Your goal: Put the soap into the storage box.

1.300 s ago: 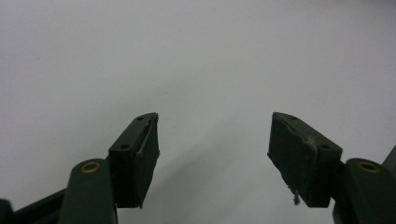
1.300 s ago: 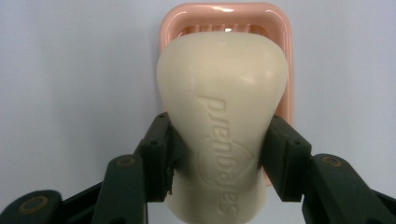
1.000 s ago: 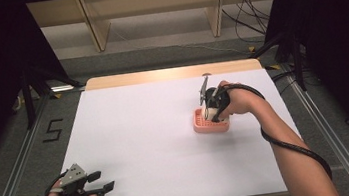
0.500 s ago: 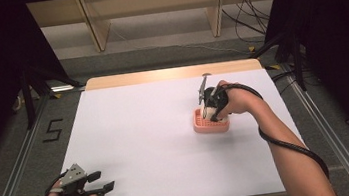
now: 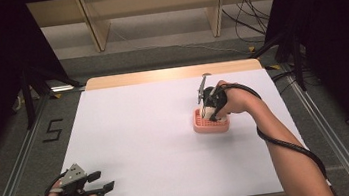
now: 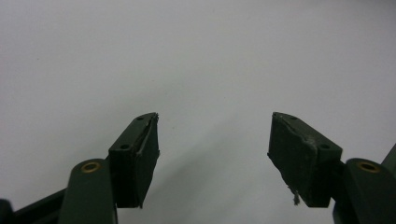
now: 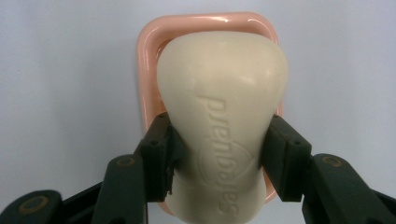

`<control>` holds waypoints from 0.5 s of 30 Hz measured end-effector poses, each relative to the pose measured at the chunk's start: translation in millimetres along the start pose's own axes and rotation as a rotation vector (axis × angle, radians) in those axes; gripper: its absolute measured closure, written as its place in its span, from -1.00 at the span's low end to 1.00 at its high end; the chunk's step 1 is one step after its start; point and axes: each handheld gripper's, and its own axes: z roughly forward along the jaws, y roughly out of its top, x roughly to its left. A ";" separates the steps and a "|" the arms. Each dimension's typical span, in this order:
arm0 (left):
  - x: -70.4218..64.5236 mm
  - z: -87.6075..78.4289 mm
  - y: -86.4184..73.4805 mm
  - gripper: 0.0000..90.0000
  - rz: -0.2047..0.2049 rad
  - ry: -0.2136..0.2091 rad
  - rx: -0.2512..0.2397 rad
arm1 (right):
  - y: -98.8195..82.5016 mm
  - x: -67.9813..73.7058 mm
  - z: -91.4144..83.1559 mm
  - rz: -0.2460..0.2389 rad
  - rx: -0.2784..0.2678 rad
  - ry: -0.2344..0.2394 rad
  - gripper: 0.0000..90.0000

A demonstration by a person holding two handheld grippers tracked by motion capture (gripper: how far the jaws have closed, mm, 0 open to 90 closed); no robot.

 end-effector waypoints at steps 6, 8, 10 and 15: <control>-0.5 -0.1 0.2 -0.27 -0.005 -0.001 -0.005 | 0.9 1.1 1.7 0.023 0.012 -0.004 0.13; -0.6 -0.1 0.2 -0.27 -0.006 0.000 -0.007 | 1.6 2.1 3.1 0.036 0.018 0.001 0.13; -0.2 -0.6 0.5 -0.27 0.000 -0.001 -0.001 | 1.8 0.2 4.7 0.018 0.013 0.005 0.13; -0.6 0.2 0.1 -0.27 -0.006 -0.001 -0.005 | 1.4 -0.8 6.7 0.022 0.010 0.002 0.13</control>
